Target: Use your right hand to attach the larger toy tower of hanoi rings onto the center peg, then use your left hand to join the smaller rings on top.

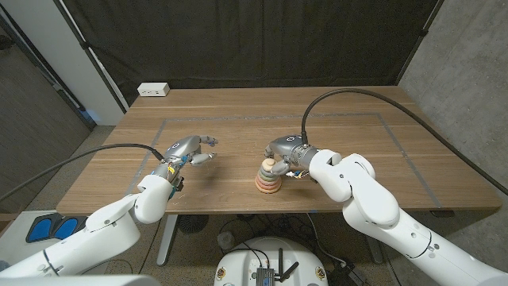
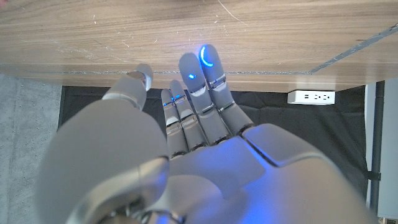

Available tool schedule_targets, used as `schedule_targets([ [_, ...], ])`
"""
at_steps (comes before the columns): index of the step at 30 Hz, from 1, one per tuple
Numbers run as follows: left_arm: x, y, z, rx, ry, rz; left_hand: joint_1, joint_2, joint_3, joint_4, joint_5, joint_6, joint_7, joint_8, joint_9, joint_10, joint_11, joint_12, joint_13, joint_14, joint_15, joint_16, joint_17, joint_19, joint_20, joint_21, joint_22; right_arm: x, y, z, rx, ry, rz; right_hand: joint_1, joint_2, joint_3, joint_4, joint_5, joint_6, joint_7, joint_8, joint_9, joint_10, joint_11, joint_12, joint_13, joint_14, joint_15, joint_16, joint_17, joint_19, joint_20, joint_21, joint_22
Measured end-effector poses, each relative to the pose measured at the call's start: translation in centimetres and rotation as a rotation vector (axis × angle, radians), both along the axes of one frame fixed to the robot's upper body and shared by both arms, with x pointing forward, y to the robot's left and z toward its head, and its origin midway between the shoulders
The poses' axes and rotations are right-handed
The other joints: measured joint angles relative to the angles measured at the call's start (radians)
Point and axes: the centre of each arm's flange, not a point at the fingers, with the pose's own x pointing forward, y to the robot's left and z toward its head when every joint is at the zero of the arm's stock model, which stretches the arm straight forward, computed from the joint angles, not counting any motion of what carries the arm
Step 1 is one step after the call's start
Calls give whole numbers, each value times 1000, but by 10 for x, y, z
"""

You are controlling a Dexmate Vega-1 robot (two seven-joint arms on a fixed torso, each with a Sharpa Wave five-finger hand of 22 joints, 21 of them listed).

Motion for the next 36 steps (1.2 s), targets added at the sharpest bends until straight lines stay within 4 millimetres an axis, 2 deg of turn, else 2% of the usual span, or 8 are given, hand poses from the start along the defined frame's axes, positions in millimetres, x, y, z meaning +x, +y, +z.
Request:
schedule_targets([
  [13, 3, 1, -1, -4, 4, -4, 0, 0, 8, -1, 0, 8, -1, 0, 0, 0, 0, 0, 5, 0, 0, 0, 0, 0, 0, 0, 0, 2, 3, -3, -11, 4, -9, 0, 0, 0, 0, 4, 0, 0, -3, 5, 0, 0, 0, 1, 0, 0, 0, 0, 0, 0, 0, -2],
  [20, 4, 2, 0, -5, 3, -6, 0, 0, 8, 0, 0, 8, -1, 0, 0, 5, 5, 0, 2, 0, 0, 0, 0, 0, 0, 0, 0, 1, 4, -3, -21, 3, -19, 0, 0, 0, 0, 4, -17, -17, -11, 6, -18, -18, -11, 1, 0, 0, 0, 0, 0, 0, 0, -2],
  [23, 4, 2, 0, -5, 2, -7, 0, 0, 8, 0, 0, 8, -1, 0, 0, 5, 5, 0, 2, 0, 0, 0, 0, 0, 0, 0, 0, 1, 4, -3, -24, 3, -22, 6, -6, -9, 9, 2, -26, -26, -18, 9, -29, -29, -13, 1, -15, 4, -9, -9, 0, 0, 0, -5],
  [26, 4, 3, 0, -5, 1, -8, 0, 0, 8, 0, 0, 8, -1, 0, 0, 5, 5, 0, 2, 0, 0, 0, 0, 0, 0, 0, 0, 1, 4, -3, -28, 4, -26, 24, 3, -14, 14, -7, -59, -25, -34, 7, -50, -18, -20, 0, -15, 4, -9, -7, 0, 0, 0, -6],
  [28, 4, 3, 0, -5, 0, -8, 0, 0, 8, 0, 0, 8, -1, 0, 0, 9, 1, 0, 2, 0, 0, 0, 0, 0, 0, 0, 0, 0, 3, -4, -35, 6, -33, 25, 4, -9, 28, -12, -82, -20, -43, 4, -66, -10, -21, -4, -15, 4, -9, -2, 0, 0, 0, -4],
  [30, 4, 3, 0, -5, 0, -9, 0, 0, 8, 0, 0, 8, -1, 0, 0, 9, 1, 0, 2, 0, 0, 0, 0, 0, 0, 0, 0, 0, 3, -4, -37, 7, -34, 25, 4, -8, 31, -16, -98, -19, -53, 2, -82, -5, -21, -10, -15, 4, -9, -2, 0, 0, 0, -4],
  [33, 4, 3, 0, -5, -1, -9, 0, 0, 8, 0, 0, 8, -1, 0, 0, 9, 1, 0, 2, 0, 0, 0, 0, 0, 0, 0, 0, -1, 3, -4, -42, 6, -37, 24, 3, -12, 35, -20, -105, -14, -53, -1, -93, 0, -27, -12, -15, 4, -9, -2, 0, 0, 0, -4],
  [36, 4, 3, 0, -6, -3, -9, 0, 0, 8, 0, 0, 8, -1, 0, 0, 9, 1, 0, 2, 0, 0, 0, 0, 0, 0, 0, 0, -1, 3, -4, -42, 6, -38, 10, -14, -13, 34, -23, -116, -3, -60, -2, -110, 2, -27, -16, -15, 4, -9, -2, 0, 0, 0, -4],
])
